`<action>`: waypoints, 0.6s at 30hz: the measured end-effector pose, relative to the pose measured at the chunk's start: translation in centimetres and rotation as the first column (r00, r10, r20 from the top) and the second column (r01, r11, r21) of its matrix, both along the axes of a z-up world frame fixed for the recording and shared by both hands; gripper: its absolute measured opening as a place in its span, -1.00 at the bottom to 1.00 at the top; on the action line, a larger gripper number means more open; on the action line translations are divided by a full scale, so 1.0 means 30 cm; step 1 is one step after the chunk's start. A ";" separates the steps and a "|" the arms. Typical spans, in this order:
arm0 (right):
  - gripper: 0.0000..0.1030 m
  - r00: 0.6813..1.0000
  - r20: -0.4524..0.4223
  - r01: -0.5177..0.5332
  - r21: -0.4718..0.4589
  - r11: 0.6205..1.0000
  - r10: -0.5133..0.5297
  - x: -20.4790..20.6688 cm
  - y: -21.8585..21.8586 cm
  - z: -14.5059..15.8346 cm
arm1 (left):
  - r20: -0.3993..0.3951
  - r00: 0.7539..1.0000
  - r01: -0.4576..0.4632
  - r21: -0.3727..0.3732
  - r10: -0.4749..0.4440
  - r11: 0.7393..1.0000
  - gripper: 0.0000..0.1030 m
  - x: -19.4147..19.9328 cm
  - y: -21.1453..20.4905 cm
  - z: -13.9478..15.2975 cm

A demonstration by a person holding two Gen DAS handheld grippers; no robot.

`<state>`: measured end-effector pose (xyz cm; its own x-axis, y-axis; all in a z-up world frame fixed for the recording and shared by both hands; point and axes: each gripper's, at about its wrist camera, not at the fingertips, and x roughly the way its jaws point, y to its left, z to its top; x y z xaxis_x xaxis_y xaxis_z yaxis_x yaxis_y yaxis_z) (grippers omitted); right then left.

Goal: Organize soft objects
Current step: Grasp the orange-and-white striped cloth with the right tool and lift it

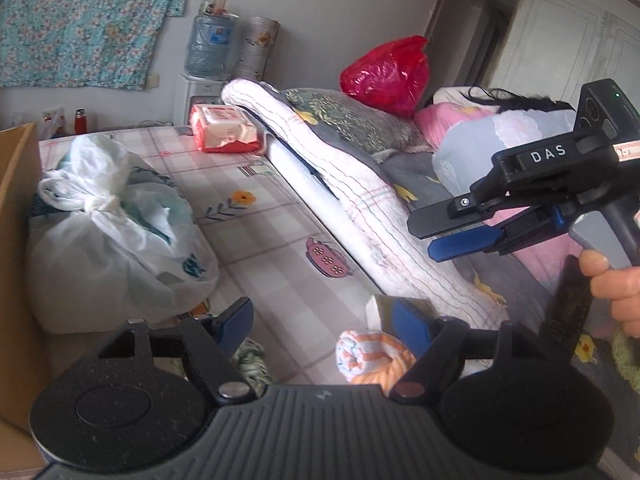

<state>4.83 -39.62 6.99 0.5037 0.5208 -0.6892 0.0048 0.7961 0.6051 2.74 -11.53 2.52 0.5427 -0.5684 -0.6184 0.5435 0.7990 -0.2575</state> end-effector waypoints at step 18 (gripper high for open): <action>0.02 0.902 -0.380 0.298 0.206 0.932 -0.204 -0.238 -0.181 -0.353 | -0.027 0.979 0.206 0.133 -0.204 0.970 0.34 0.038 -0.236 -0.187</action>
